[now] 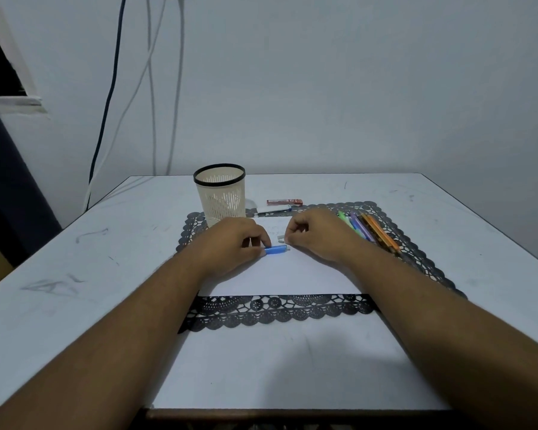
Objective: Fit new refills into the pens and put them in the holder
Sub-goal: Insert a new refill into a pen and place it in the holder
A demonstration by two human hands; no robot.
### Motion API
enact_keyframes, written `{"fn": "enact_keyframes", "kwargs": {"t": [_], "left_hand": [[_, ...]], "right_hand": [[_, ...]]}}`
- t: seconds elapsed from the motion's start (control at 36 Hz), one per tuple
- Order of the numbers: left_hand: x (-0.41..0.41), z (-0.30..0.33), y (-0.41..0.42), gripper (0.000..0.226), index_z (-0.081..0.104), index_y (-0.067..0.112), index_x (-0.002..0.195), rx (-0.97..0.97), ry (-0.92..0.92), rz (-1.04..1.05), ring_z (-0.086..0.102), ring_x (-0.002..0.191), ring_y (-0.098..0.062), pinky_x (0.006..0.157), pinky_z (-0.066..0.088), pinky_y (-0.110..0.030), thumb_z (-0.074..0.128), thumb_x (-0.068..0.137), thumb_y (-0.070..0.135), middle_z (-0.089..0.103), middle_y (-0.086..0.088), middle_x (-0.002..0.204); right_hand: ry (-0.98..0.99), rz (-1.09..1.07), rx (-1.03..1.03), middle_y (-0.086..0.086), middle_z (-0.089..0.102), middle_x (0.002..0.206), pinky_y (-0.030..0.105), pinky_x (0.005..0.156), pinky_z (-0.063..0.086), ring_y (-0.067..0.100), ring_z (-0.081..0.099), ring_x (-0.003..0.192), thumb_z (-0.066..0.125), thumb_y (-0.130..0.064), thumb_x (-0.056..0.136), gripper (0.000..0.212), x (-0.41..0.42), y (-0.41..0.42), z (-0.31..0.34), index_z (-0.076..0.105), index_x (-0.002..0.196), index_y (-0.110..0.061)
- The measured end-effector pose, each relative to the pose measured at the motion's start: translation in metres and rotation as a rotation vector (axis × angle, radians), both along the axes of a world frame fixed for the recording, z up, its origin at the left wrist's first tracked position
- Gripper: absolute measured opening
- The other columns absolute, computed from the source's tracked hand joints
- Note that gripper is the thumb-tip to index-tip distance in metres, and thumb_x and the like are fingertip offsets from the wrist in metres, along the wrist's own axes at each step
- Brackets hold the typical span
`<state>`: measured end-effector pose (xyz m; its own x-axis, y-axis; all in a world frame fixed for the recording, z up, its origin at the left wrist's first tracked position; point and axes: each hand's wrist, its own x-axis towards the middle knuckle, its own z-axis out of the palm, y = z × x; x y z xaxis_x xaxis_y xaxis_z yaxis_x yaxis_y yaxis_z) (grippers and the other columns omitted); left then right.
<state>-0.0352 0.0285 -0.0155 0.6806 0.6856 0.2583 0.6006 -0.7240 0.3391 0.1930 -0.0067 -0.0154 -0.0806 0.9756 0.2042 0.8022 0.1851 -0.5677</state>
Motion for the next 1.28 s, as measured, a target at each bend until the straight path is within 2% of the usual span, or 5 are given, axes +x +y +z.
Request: {"fn": "enact_keyframes", "kwargs": {"t": [0.06,0.28,0.78,1.08,1.28], "left_hand": [[0.003,-0.001,-0.002,0.014,0.074,0.031,0.108,0.015,-0.016,0.010,0.056,0.084,-0.003,0.070,0.043,-0.022,0.071,0.095,0.027,0.063,0.015,0.093],[0.009,-0.004,-0.005,0.016,0.069,0.033,0.110,0.041,-0.051,0.061,0.056,0.086,0.000,0.074,0.048,-0.028,0.069,0.095,0.030,0.059,0.019,0.094],[0.013,-0.005,-0.005,0.016,0.073,0.027,0.109,0.029,-0.017,0.072,0.056,0.083,-0.001,0.071,0.046,-0.024,0.067,0.096,0.020,0.060,0.017,0.095],[0.015,-0.008,-0.007,0.016,0.070,0.030,0.111,0.044,-0.033,0.091,0.055,0.085,0.000,0.079,0.052,-0.030,0.066,0.096,0.025,0.059,0.018,0.095],[0.012,-0.005,-0.006,0.013,0.070,0.032,0.108,0.030,-0.067,0.073,0.056,0.082,-0.002,0.077,0.054,-0.033,0.069,0.095,0.033,0.058,0.019,0.093]], "right_hand": [[0.027,-0.015,-0.002,-0.009,0.073,0.082,0.029,0.068,0.052,0.009,0.067,0.079,0.076,-0.018,0.090,0.006,0.006,0.000,0.000,0.078,0.084,-0.020],[0.181,-0.050,0.006,-0.012,0.072,0.078,0.003,0.057,0.039,-0.013,0.060,0.067,0.074,-0.018,0.093,0.012,0.031,-0.003,0.001,0.077,0.082,-0.019],[0.312,-0.080,0.026,-0.006,0.075,0.085,0.004,0.058,0.041,-0.007,0.063,0.070,0.075,-0.015,0.092,0.011,0.029,0.010,0.005,0.077,0.081,-0.018],[-0.019,-0.142,0.052,-0.009,0.066,0.088,0.032,0.067,0.045,0.014,0.059,0.081,0.068,-0.017,0.087,0.010,0.018,0.073,0.016,0.070,0.085,-0.026],[-0.323,-0.163,0.107,-0.009,0.059,0.112,0.033,0.080,0.045,0.016,0.055,0.108,0.064,-0.021,0.094,0.024,0.020,0.100,0.005,0.067,0.115,-0.032]]}}
